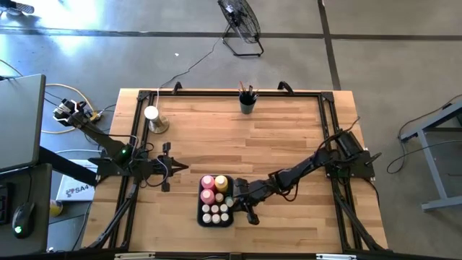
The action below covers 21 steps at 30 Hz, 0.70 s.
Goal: Pick & Place Paint Supplies
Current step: Put the green paint bottle into the green bin
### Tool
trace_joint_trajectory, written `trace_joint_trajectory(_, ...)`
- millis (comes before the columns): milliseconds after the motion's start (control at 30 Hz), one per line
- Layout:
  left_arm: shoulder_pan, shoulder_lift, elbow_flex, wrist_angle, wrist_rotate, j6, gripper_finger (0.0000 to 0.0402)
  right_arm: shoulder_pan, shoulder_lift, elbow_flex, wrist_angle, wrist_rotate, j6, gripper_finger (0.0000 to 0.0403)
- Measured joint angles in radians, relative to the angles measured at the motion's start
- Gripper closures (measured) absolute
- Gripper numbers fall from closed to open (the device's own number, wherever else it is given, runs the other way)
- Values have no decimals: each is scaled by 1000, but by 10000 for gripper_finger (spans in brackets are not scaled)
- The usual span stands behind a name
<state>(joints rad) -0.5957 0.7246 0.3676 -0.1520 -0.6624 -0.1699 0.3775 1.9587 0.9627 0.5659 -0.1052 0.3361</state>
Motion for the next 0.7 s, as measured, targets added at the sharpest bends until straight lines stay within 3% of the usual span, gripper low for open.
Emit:
trace_joint_trajectory(400,0,0,0,0,0,0,402,0,-19,-1,7,53,-66,400)
trace_joint_trajectory(700,0,0,0,-9,1,-21,402,14,-112,0,-118,157,-135,400)
